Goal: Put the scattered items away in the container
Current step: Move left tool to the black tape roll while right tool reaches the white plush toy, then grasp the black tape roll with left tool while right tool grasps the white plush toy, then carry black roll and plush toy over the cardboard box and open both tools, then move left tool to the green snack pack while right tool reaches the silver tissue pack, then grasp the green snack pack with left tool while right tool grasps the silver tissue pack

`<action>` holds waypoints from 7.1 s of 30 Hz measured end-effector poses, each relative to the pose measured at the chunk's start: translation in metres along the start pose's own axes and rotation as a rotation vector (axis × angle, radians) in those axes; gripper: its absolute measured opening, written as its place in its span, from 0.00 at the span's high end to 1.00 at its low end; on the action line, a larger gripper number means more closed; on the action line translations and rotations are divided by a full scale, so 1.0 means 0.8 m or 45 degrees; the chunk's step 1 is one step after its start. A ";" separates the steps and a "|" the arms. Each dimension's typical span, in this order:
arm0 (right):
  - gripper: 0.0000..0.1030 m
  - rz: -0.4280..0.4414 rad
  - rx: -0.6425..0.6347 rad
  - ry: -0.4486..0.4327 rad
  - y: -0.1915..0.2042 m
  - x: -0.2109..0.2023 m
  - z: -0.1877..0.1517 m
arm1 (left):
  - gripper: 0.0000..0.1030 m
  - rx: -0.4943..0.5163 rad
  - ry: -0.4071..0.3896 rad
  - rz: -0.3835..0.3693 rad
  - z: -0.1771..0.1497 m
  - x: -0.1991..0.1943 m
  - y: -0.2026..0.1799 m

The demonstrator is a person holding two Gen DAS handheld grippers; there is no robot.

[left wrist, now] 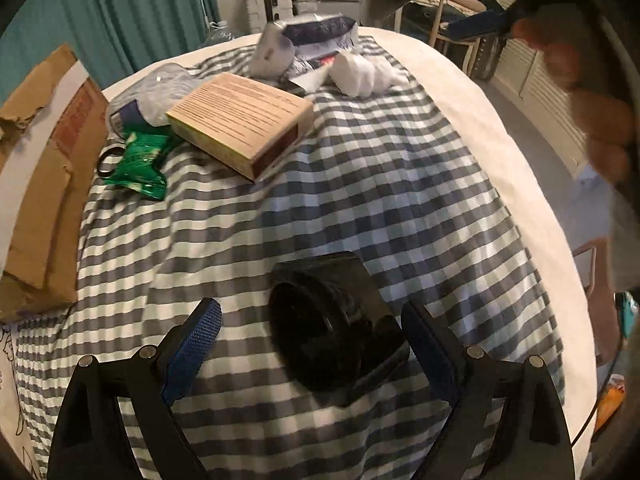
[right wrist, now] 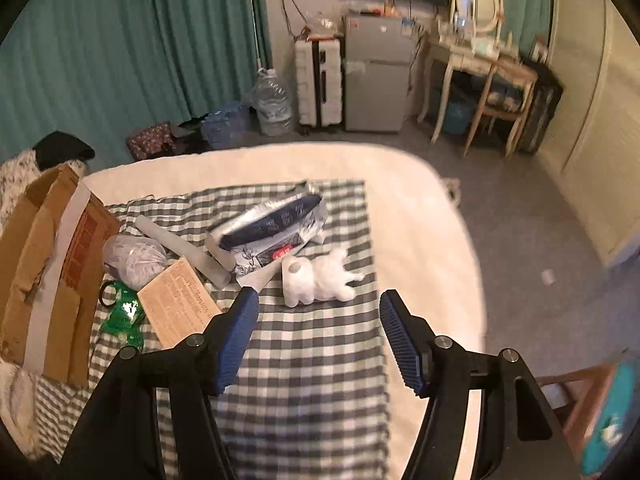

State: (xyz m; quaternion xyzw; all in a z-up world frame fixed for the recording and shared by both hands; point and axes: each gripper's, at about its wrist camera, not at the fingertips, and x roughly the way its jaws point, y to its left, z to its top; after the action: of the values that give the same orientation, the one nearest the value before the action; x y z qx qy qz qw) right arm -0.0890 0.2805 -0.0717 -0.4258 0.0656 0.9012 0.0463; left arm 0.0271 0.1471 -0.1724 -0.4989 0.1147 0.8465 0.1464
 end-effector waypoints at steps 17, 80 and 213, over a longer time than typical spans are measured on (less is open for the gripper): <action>0.22 -0.039 -0.019 0.054 -0.011 0.096 0.010 | 0.39 -0.079 0.022 -0.007 0.021 0.012 0.052; 0.28 0.463 -0.264 -0.219 0.323 -0.192 -0.033 | 0.39 -0.642 -0.364 0.008 0.057 -0.214 0.432; 0.90 -0.024 0.247 0.124 0.051 -0.030 -0.002 | 0.66 -0.313 -0.305 -0.025 0.150 -0.080 0.185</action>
State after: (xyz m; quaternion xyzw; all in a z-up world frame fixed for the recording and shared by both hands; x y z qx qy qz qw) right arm -0.0782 0.2391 -0.0510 -0.4633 0.1507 0.8684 0.0927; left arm -0.0945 0.0418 -0.0517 -0.4098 -0.0129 0.9060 0.1052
